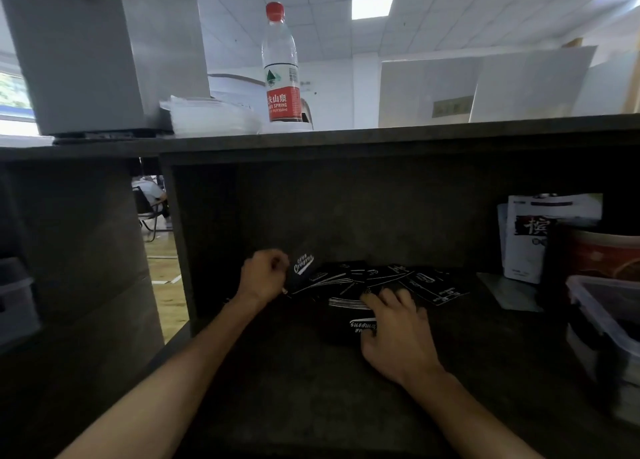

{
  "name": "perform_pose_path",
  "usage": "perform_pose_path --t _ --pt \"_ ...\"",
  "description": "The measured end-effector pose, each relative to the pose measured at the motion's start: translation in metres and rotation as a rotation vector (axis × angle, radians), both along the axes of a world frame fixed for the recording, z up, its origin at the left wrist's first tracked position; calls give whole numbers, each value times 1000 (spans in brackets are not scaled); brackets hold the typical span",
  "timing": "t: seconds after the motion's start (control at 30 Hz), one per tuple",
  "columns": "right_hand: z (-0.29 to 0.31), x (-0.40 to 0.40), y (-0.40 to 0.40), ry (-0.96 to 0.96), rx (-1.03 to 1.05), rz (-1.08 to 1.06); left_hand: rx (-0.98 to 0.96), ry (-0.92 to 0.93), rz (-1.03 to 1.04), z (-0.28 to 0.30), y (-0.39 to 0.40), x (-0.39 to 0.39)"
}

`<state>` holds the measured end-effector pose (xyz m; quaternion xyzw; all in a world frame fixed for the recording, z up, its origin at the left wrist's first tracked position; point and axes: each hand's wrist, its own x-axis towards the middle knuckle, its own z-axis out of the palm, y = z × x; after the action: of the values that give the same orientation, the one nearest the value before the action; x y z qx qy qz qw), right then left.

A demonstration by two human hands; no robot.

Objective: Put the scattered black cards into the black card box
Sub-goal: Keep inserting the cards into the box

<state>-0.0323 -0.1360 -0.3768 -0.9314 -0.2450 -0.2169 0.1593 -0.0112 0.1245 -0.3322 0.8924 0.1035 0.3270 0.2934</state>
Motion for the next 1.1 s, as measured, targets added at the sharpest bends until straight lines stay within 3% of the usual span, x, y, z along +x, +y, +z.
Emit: perform_pose_path --t 0.07,0.1,0.3,0.47,0.53,0.57,0.7,0.77,0.83,0.9,1.0,1.1 --pt "1 -1 0 0 -3 -3 -289 -149 -107 2 -3 -8" --pt "1 -1 0 -1 -1 -4 -340 -174 -162 1 -4 -12" --pt "1 -2 0 -4 -1 -18 -223 15 -301 -18 -19 -24" --pt "1 -2 0 -12 4 -23 -470 -109 -311 -35 -42 -32" --pt "1 -1 1 -8 2 -18 -559 -61 -358 -33 -48 -35" --pt "1 0 1 0 -1 -14 -508 -19 -388 -33 -48 -37" --pt "-1 2 1 6 14 -10 23 135 -507 -36 -40 -38" --pt "-2 4 1 0 13 -12 162 138 -384 -32 -34 -26" --pt "-3 5 0 1 0 -12 212 82 -145 -25 -27 -6" --pt "-4 6 0 2 0 -13 266 187 19 -20 -23 13" --pt "-5 7 0 -1 6 -9 282 422 40 -22 -21 32" --pt "-5 7 1 4 4 -12 320 410 61 -26 -20 37"
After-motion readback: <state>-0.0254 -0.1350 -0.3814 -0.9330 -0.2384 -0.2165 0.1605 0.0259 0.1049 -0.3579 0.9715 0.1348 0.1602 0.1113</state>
